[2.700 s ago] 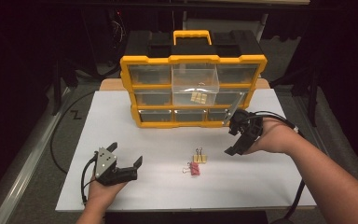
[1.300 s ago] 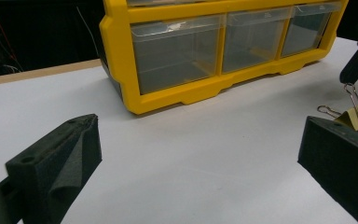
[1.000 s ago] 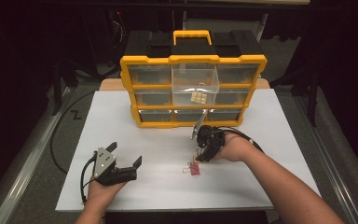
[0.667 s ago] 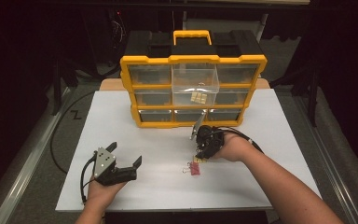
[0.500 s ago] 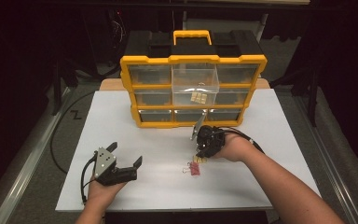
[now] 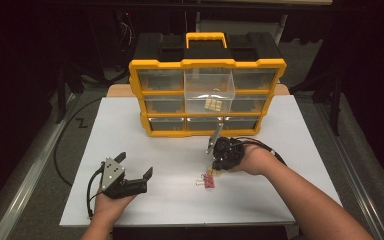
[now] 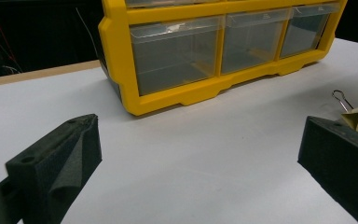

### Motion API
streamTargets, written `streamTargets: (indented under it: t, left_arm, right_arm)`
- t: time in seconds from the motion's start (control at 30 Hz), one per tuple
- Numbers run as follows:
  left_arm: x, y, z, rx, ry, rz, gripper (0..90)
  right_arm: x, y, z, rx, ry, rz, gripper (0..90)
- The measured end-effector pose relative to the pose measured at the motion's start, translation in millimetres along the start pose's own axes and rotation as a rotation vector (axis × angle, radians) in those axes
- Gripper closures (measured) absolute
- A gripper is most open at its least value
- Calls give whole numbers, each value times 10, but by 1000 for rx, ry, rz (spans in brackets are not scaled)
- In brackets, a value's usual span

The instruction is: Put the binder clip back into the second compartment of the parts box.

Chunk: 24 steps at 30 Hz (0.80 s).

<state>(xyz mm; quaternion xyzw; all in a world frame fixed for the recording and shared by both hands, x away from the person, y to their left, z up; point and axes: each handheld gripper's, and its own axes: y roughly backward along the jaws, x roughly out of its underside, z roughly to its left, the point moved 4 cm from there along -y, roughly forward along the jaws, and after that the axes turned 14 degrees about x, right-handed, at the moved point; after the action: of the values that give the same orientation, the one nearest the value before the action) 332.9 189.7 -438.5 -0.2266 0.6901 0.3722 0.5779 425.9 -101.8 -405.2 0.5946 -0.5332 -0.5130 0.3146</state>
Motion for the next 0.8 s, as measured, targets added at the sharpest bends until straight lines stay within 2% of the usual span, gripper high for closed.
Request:
streamTargets:
  t: [0.1, 0.3, 0.47, 0.6, 0.8]
  left_arm:
    - [-1, 6, 2, -1, 0, -1, 2]
    - [0, 2, 1, 0, -1, 1, 2]
    - [-1, 7, 1, -1, -2, 2, 2]
    - [1, 5, 2, -1, -3, 3, 2]
    - [2, 2, -1, 0, -3, 5, 2]
  right_arm:
    - [-10, -7, -1, -9, -21, 3, 853]
    - [-18, -4, 7, -27, -21, 13, 900]
    - [-9, 8, -10, -76, -61, 19, 900]
    - [12, 61, -25, -67, -56, -1, 900]
    - [94, 157, -66, -70, -81, 15, 900]
